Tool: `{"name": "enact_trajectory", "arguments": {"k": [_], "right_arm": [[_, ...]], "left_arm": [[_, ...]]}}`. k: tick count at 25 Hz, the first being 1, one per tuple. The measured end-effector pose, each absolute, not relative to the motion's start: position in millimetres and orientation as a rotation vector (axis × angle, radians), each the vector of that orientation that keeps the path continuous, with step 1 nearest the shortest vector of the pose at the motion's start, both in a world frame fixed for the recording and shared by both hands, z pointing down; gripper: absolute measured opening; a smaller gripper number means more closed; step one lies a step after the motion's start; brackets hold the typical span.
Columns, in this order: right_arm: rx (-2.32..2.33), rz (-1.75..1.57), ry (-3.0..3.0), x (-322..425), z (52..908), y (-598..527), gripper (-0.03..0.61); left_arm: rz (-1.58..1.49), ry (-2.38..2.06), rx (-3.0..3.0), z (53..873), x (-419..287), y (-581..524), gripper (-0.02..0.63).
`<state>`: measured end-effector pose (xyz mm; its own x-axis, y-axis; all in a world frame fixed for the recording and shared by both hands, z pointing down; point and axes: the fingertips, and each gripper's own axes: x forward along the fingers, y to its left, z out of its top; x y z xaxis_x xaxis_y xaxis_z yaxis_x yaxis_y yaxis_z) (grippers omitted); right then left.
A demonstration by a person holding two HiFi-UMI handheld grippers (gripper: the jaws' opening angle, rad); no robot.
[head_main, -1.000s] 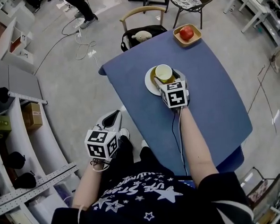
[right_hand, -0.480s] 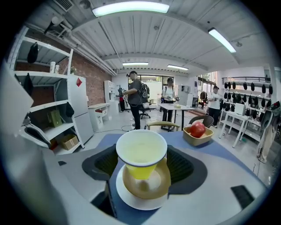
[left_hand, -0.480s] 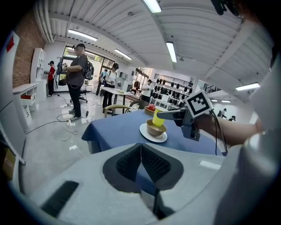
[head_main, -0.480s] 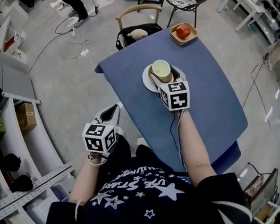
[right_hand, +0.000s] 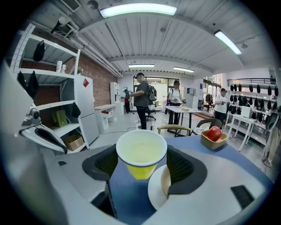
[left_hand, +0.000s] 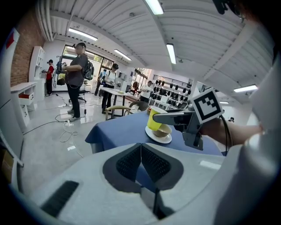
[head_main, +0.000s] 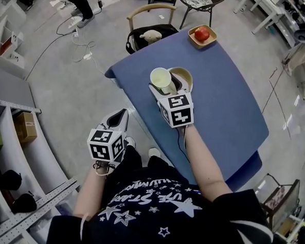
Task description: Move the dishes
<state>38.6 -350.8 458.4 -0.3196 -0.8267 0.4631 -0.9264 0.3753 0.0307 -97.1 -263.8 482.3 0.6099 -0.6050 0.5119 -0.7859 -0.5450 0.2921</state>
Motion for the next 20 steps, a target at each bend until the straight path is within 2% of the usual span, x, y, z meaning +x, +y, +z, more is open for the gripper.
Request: {"name": "enact_trajectory", "arguments": {"k": [9,20], "right_arm": [[1.584,0.305,-2.174,6,492,-379,0.351],[1.618,0.281,-2.052,2,523,-400,0.351]], "left_arm": [[0.536,-1.082,2.330,498,-129,-281,0.020],[0.556,-1.054,2.314,511,-140,-297,0.020]]}}
